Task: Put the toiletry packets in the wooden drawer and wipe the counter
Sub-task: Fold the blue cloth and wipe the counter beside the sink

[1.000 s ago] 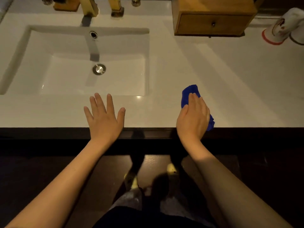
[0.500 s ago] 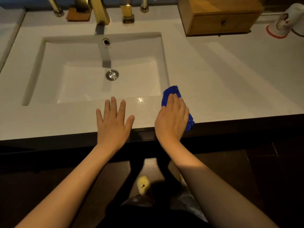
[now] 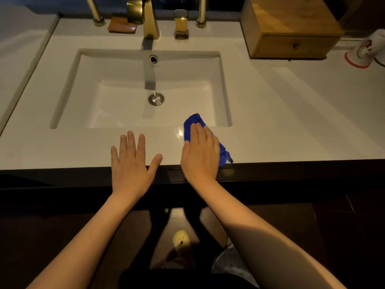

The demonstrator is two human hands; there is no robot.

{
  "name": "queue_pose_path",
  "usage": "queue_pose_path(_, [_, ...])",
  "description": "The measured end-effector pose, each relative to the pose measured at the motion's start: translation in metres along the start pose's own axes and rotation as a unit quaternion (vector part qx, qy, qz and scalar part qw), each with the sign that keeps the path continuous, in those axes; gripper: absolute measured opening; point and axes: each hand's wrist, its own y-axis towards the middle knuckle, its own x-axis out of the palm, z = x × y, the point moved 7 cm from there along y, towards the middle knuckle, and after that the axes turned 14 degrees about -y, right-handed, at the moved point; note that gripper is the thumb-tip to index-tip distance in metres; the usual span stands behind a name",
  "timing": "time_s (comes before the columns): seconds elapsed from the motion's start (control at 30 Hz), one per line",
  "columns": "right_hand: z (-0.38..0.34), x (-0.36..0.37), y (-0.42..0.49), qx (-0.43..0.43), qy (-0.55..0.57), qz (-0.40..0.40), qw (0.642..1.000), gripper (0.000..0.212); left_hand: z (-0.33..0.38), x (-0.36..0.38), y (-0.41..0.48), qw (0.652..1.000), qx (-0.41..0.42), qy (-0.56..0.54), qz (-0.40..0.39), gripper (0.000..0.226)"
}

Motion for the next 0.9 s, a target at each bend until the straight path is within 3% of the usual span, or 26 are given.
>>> queue_pose_path(0.27, [-0.02, -0.005, -0.005, -0.21, 0.072, -0.009, 0.975, 0.046, -0.002, -0.001, 0.002, 1.0, 0.021, -0.005, -0.003, 0.075])
queue_pose_path(0.6, [0.0, -0.005, -0.016, -0.471, 0.062, -0.059, 0.878, 0.043, -0.008, -0.002, 0.003, 0.997, 0.065, 0.008, -0.032, 0.088])
queue_pose_path(0.77, [0.022, -0.009, -0.014, -0.546, 0.002, -0.072, 0.834, 0.042, -0.009, 0.0, 0.005, 0.997, 0.063, 0.016, -0.03, 0.088])
queue_pose_path(0.9, [0.04, -0.016, 0.002, -0.519, -0.069, -0.047, 0.85, 0.043, -0.009, 0.0, 0.005, 0.998, 0.063, 0.009, -0.026, 0.088])
